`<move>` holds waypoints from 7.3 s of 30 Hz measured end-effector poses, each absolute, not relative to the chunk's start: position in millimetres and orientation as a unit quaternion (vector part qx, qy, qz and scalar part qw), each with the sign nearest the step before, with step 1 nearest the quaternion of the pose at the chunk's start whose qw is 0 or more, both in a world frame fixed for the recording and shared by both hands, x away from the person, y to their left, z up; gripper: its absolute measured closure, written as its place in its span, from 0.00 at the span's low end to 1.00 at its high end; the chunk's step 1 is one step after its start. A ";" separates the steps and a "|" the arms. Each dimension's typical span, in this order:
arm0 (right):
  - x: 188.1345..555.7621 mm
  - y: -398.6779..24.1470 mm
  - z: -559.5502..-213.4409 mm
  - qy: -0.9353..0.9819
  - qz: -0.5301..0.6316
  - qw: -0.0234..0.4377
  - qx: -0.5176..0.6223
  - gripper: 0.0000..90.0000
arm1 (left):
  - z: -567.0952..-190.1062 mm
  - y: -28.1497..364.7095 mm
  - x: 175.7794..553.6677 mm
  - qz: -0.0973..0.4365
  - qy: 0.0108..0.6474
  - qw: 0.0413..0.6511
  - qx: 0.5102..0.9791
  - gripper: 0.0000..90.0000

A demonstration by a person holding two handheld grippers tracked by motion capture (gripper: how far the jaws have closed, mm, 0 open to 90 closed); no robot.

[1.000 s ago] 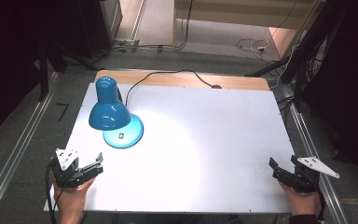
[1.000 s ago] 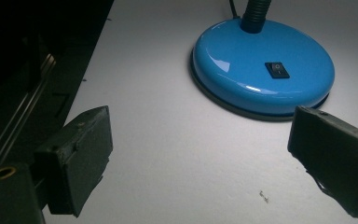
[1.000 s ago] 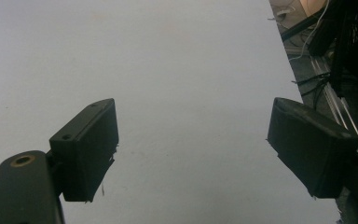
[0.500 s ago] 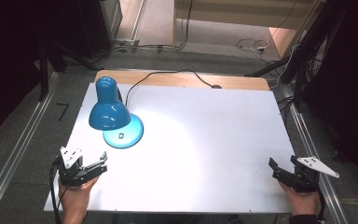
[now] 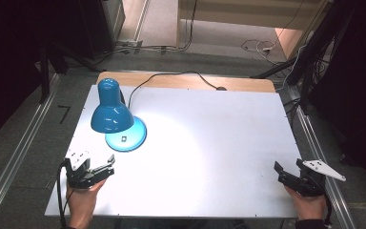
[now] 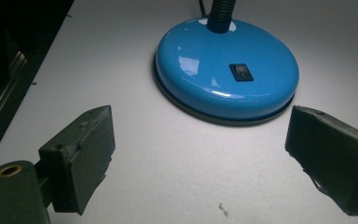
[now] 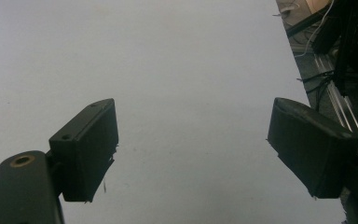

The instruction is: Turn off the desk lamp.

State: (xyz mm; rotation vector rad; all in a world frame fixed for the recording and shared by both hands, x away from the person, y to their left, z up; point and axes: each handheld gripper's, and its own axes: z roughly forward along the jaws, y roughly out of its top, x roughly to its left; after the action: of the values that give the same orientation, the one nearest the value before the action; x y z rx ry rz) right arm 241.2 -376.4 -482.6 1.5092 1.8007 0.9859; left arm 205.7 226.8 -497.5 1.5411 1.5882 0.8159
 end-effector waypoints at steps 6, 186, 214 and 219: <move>241.5 -376.4 -482.8 0.677 0.367 0.293 0.568 0.17 | -497.8 224.3 207.5 0.319 0.620 0.385 0.605 0.10; 250.2 -367.7 -487.6 0.697 0.365 0.265 0.558 0.17 | -507.9 230.4 281.9 0.283 0.619 0.444 0.582 0.72; 249.6 -368.9 -487.1 0.695 0.364 0.266 0.560 0.17 | -503.1 240.5 265.9 0.295 0.620 0.416 0.596 0.38; 249.3 -369.1 -486.8 0.695 0.365 0.266 0.560 0.17 | -499.9 241.1 260.8 0.297 0.620 0.421 0.591 0.36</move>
State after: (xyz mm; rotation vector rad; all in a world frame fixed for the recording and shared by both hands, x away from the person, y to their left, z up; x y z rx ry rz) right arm 249.3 -369.1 -486.8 1.5114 1.8763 0.9855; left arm 260.8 241.1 -499.9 1.4815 1.5547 0.7448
